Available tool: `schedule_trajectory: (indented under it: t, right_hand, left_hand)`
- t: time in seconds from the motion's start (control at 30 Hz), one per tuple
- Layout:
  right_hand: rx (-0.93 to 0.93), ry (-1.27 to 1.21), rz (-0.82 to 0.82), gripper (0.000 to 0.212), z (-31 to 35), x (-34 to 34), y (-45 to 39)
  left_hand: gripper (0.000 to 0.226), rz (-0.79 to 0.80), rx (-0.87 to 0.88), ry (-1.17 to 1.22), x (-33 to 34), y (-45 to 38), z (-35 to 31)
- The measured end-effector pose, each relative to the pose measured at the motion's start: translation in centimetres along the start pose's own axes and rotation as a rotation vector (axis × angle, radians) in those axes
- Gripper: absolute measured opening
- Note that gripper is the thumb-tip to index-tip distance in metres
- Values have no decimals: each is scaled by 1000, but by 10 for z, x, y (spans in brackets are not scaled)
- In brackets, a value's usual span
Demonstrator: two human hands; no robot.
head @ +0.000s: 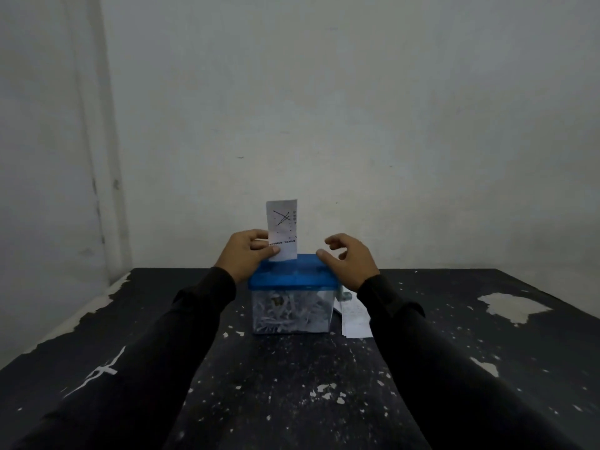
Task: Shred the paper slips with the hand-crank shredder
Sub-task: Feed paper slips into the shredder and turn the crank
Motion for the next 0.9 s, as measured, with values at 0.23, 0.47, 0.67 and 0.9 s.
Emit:
schedule_trajectory:
  t: [0.23,0.47,0.67,0.9]
  right_hand:
    - [184,-5,178,62,-31,0,16]
    - [166,-78,253,75,-36,7,30]
    - [202,-86,262,69,-32,6,32]
    - [276,-90,203,79,-32,0,31]
  left_hand:
    - [13,28,57,-102,-1,-1,-1]
    - [8,6,29,-157,-2,0,13]
    - [16,-71,113,-284,0,5,11]
    - [17,-100,135,-339,3,6,14]
Point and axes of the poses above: each hand's wrist, its own y-axis away from the middle knuckle, its own x-axis out of the palm, z = x × y, the point moved 8 cm from there along -y, towards the middle knuckle, and after that the axes turned 5 degrees about z, right-handed, at the moved point
